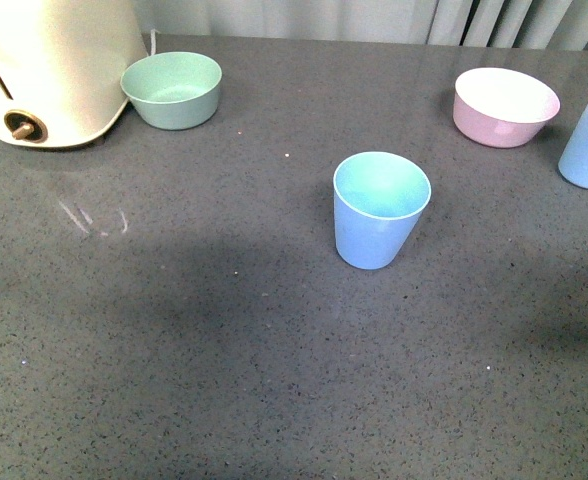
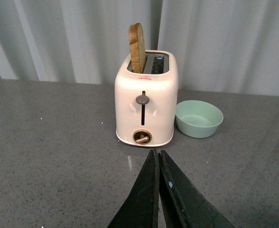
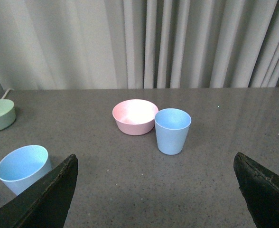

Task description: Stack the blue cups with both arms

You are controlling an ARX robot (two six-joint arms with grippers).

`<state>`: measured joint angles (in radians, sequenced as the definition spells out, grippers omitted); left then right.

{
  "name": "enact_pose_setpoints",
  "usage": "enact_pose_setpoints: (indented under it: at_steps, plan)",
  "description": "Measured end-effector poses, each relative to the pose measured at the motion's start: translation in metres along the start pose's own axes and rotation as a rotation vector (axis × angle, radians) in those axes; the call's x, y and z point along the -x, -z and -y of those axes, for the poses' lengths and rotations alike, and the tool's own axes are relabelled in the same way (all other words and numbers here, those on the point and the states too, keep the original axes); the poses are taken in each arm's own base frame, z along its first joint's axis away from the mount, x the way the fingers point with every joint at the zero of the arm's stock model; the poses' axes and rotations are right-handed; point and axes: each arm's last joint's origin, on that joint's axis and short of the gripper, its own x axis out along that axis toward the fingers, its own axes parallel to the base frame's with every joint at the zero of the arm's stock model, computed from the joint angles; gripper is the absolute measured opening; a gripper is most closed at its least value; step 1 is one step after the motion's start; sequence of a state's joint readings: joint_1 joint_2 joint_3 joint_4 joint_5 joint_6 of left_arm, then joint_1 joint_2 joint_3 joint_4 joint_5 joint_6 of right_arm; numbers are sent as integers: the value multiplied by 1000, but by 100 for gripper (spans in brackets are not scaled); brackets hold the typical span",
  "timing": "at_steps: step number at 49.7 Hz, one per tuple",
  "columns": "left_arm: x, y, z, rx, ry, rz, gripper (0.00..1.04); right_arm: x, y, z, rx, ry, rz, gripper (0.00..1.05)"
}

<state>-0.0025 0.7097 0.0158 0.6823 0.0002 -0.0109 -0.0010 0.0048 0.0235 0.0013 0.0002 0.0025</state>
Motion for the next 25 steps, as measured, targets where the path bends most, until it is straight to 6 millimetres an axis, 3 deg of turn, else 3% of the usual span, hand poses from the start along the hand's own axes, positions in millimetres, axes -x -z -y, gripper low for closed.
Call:
enact_pose_setpoints:
  at_steps: [25]
  plan:
    - [20, -7, 0, 0, 0, 25, 2, 0, 0, 0, 0, 0, 0, 96]
